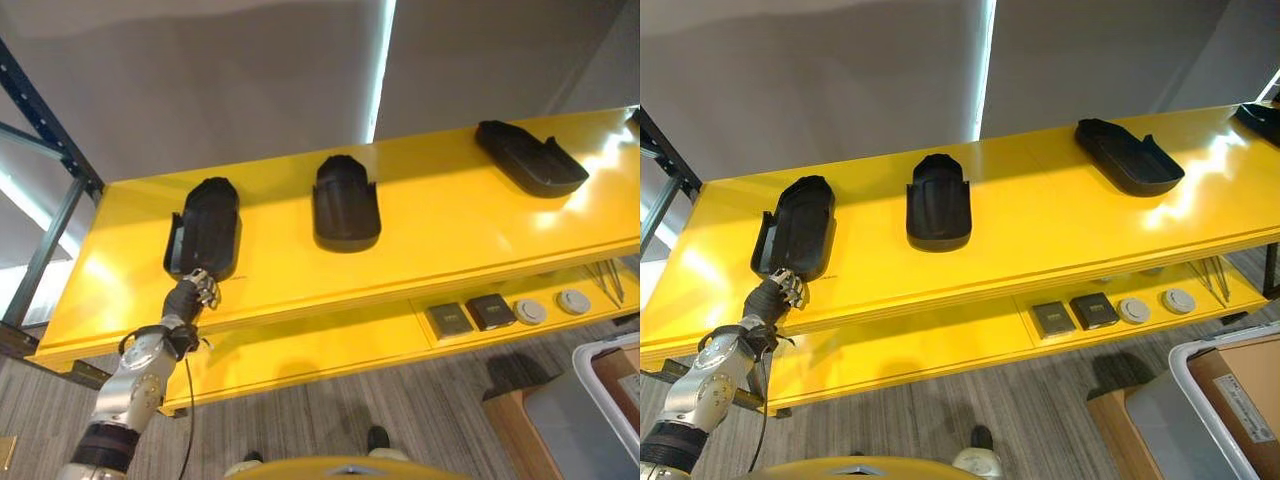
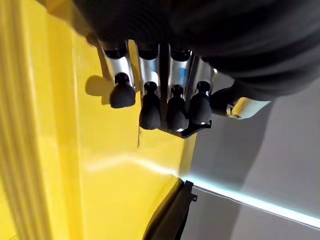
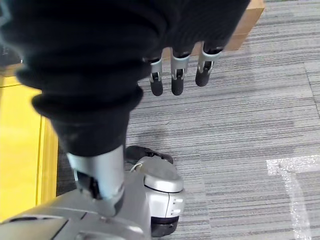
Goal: Move parts from the plastic box to the shelf.
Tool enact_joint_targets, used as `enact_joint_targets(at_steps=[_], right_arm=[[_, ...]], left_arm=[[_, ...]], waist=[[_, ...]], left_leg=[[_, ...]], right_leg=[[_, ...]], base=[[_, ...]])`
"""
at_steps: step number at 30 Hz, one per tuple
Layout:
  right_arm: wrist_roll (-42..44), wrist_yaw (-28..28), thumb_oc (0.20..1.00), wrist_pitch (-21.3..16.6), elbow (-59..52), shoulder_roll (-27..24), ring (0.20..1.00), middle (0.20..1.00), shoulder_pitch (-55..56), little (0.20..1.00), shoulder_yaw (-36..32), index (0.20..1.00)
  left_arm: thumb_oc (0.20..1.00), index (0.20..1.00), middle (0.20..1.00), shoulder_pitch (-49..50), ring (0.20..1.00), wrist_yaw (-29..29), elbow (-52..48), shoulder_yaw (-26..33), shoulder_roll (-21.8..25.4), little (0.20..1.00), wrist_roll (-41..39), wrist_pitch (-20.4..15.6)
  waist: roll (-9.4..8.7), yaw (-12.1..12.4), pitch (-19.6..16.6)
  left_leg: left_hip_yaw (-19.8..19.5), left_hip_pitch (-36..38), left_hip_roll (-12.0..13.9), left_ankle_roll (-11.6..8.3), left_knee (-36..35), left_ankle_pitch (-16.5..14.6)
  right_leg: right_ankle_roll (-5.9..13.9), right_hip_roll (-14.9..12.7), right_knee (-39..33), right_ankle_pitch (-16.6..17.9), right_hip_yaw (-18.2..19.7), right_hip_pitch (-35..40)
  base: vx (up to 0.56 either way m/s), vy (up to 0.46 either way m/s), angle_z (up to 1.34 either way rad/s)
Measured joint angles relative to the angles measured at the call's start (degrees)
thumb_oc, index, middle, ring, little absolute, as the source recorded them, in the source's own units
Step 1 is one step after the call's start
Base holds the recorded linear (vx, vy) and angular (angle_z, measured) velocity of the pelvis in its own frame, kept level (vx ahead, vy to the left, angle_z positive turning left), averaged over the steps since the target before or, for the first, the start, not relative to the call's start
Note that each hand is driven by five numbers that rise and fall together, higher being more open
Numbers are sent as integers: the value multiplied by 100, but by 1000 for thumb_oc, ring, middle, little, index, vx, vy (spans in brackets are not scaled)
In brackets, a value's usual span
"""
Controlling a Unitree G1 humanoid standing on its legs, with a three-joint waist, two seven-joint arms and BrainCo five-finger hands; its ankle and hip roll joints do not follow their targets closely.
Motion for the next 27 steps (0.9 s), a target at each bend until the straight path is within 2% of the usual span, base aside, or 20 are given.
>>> enact_joint_targets(at_steps=[9,27], right_arm=[[-9,29,1000,13,-120,-144,1000,1000,6,1000,49,1000],[-226,46,1000,11,-175,-160,1000,1000,-17,1000,274,1000]], left_arm=[[200,200,200,-78,200,309,133,-1,-44,200,96,-219],[200,200,200,-995,200,553,1565,-57,-221,200,390,-705]], waist=[[-30,-51,35],[-102,-195,79]], left_leg=[[19,8,0,0,1,-1],[138,135,3,-8,0,-23]], right_leg=[[0,5,0,0,21,-10],[0,12,1,1,100,47]], base=[[0,0,0],[7,-3,-2]])
